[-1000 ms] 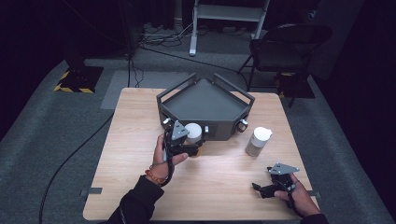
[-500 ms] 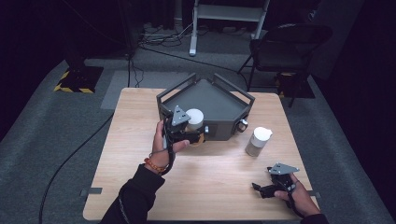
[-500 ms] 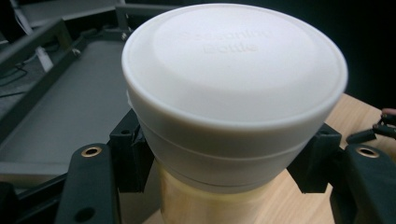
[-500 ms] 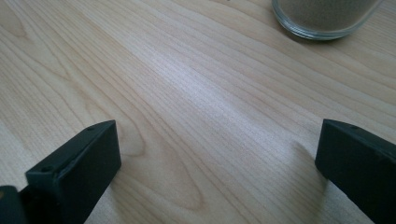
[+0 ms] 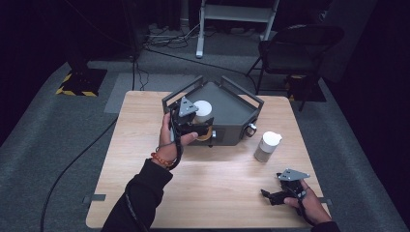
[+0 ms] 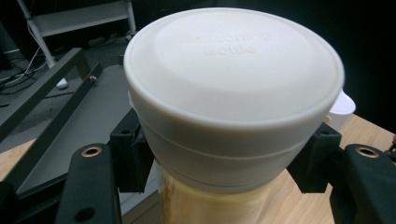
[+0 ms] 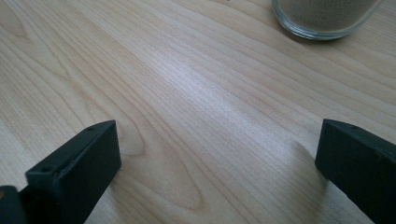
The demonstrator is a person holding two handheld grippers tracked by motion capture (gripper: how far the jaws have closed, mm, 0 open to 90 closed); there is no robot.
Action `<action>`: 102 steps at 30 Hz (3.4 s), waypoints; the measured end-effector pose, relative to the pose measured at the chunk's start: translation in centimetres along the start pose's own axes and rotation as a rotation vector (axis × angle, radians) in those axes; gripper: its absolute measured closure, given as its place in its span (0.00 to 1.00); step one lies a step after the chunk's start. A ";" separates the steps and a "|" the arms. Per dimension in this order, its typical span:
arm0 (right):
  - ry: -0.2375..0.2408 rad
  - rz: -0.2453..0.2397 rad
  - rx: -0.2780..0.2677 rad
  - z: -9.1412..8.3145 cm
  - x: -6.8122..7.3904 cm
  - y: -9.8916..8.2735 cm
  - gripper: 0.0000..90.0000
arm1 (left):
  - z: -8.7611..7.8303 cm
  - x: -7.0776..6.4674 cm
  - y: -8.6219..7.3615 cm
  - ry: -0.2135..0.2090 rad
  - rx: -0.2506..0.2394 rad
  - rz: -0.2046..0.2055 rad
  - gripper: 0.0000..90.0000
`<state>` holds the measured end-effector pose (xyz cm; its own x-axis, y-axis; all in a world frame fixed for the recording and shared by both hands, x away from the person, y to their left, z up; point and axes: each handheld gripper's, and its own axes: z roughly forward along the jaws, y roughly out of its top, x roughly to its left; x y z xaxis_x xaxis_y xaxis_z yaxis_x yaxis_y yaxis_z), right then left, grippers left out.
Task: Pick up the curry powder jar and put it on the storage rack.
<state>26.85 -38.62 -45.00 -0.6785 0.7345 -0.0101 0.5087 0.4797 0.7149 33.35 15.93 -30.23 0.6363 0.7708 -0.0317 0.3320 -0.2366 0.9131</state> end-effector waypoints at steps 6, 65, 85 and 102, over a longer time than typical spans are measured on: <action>0.000 0.000 0.000 0.0 0.0 0.0 0.00 | 0.5 0.6 0.7 0.006 -0.012 -0.005 0.39; 0.002 -0.003 -0.001 0.0 0.0 0.0 0.00 | 8.0 3.1 3.1 0.148 0.051 -0.044 0.37; 0.002 -0.002 0.000 0.0 0.0 0.0 0.00 | 8.5 2.7 2.1 0.176 0.022 -0.054 0.30; 0.003 -0.003 0.000 0.0 -0.1 0.0 0.00 | 7.4 2.6 1.2 0.220 -0.008 -0.032 0.02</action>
<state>26.88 -38.67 -45.00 -0.6812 0.7320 -0.0102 0.5067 0.4816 0.7150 40.55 13.28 -32.27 0.4584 0.8883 0.0279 0.3436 -0.2061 0.9162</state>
